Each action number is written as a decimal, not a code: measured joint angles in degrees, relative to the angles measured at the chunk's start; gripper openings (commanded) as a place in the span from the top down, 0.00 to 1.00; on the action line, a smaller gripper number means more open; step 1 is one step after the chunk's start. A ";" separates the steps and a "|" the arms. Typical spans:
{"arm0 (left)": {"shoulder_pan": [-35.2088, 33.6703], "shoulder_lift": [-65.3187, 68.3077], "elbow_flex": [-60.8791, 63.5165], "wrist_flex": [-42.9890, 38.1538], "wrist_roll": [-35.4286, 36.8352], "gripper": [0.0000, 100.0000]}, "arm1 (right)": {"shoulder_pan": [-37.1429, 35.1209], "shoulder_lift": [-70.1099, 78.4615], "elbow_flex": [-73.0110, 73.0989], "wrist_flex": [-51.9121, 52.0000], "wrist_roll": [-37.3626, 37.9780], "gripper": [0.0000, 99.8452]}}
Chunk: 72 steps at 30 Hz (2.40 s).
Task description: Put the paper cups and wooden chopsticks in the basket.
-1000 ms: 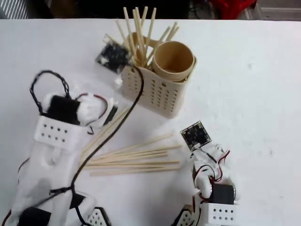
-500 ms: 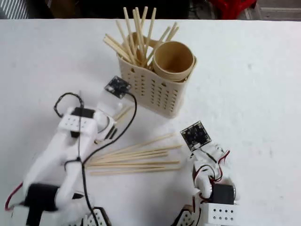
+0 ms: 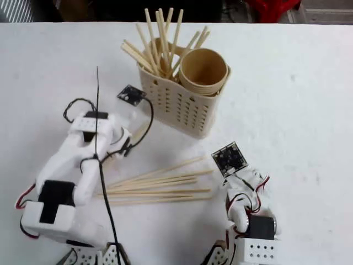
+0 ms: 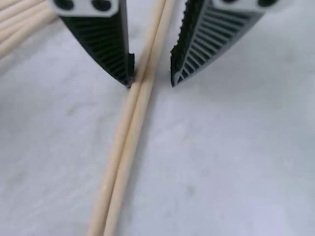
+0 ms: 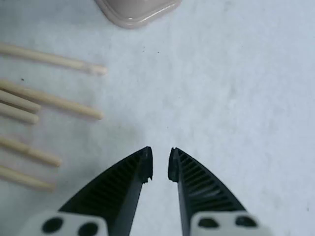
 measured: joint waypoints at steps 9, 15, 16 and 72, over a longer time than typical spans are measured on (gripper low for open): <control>0.00 9.49 -12.04 10.64 0.00 0.87 | 0.00 0.00 0.00 0.00 0.00 0.93; 0.35 12.92 -16.26 14.59 0.09 0.98 | 0.00 0.00 0.00 0.00 0.00 0.93; 0.35 13.01 -16.26 14.68 0.09 0.97 | 0.00 0.00 0.00 0.00 0.00 0.93; 17.05 -28.22 -45.01 6.95 17.58 0.98 | 0.00 0.00 0.00 0.00 0.00 0.93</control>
